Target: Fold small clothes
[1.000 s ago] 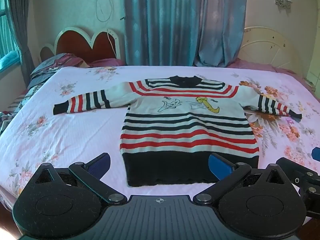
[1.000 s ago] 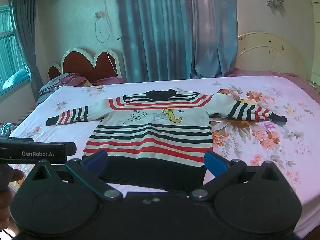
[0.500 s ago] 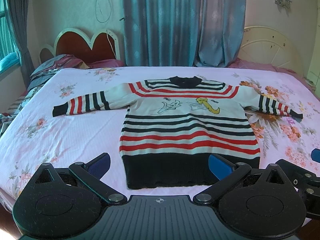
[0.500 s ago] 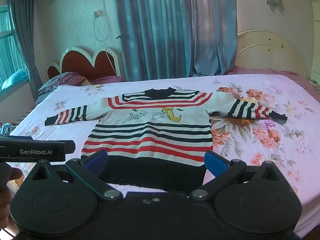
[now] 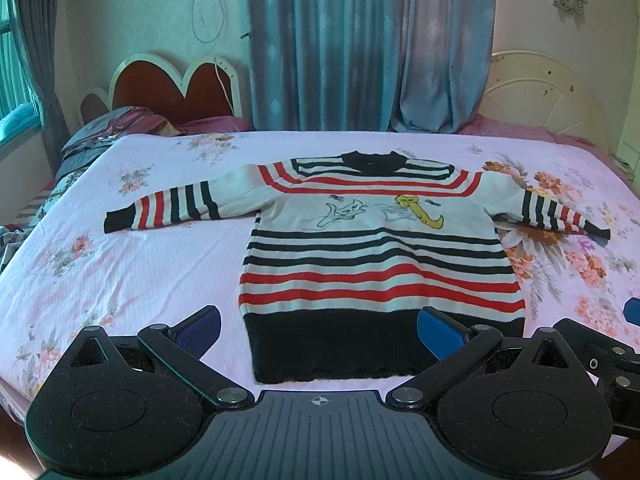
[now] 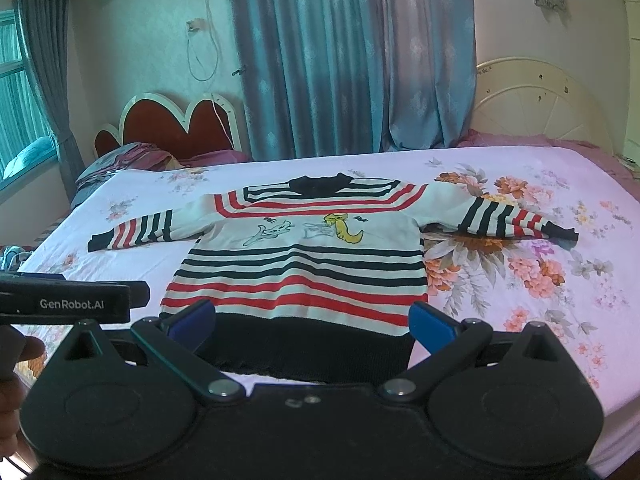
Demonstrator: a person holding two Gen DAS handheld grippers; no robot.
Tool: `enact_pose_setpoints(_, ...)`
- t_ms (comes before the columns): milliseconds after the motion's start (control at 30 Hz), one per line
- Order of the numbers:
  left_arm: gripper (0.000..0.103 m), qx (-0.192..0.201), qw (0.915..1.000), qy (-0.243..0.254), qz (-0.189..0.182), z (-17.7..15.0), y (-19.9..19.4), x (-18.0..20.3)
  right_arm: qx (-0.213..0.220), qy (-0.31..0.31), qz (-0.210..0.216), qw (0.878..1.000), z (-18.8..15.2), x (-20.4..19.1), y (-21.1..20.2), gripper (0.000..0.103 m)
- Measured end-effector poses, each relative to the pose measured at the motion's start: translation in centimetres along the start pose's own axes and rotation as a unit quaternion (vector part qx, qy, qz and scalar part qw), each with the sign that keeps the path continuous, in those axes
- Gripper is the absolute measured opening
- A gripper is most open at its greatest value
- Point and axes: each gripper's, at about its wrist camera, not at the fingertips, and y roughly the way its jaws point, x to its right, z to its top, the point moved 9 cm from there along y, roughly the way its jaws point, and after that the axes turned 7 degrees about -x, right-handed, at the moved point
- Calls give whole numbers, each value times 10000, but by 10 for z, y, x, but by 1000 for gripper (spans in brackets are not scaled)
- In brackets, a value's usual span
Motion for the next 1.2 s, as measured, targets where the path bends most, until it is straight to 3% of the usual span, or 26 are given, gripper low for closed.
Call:
enact_pose_setpoints(467,103,-123,9999,74,70,6,19,2,-75,53,-47,9999,5,6,13,102)
enact_pose_setpoints(733,103,-404,9991,104,84,9,40,-1,-95,165,-133,9997,12,16,31,102)
enact_pose_setpoints(1200,103,-317,9993,54,-182,53,95,1,-111,584,-359,9976,38,42,69,102)
